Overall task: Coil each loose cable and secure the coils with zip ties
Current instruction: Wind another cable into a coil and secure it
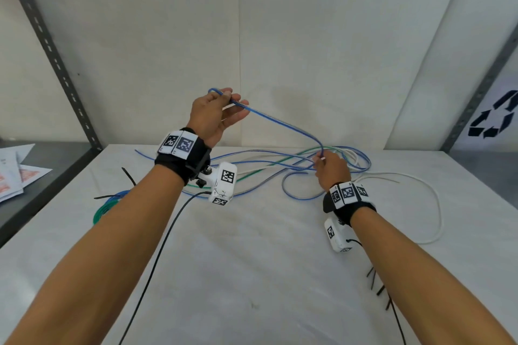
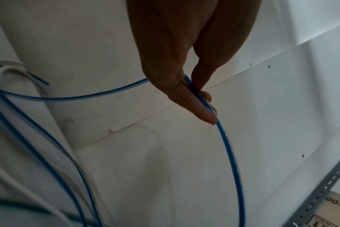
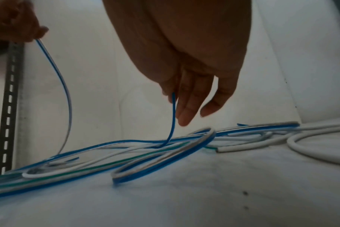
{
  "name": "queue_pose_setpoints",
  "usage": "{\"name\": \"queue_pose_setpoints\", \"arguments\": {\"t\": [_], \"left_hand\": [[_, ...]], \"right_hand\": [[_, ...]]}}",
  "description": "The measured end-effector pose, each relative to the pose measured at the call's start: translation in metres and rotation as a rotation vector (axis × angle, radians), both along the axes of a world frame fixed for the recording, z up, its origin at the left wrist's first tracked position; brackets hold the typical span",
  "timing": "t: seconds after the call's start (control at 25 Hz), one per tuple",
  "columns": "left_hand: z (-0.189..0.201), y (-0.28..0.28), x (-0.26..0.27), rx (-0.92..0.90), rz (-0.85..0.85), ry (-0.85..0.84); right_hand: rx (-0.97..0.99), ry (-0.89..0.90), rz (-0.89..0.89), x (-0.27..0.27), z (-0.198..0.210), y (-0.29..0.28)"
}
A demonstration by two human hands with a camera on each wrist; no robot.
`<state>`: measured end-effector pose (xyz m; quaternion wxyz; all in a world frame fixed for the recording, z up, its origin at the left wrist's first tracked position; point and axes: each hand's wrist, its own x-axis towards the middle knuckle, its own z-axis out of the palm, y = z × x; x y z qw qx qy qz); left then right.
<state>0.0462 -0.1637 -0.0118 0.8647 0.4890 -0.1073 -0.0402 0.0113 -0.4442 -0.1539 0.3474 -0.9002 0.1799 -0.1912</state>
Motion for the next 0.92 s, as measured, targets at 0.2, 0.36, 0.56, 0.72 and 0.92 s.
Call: {"name": "queue_pose_setpoints", "arguments": {"t": [0.2,0.36,0.56,0.72,0.92], "left_hand": [[-0.027,0.009,0.001,0.089,-0.022,0.111],[-0.057,0.014,-0.003,0.261,-0.038,0.136],[-0.069,0.016,-0.003,0.286,0.009,0.203],[-0.05,0.065,0.03,-0.137,0.085,0.413],[-0.04,0.117,0.052,0.11,0.203,0.336]], "right_hand": [[-0.068,-0.161,-0.158,-0.004,0.033,0.001],[0.091,-0.276,-0.072,0.004,0.048,0.006],[0.339,-0.552,0.009,0.0,0.064,0.019],[0.391,-0.496,-0.202,-0.007,0.05,-0.001],[0.38,-0.228,-0.142,-0.006,0.015,-0.003]]}}
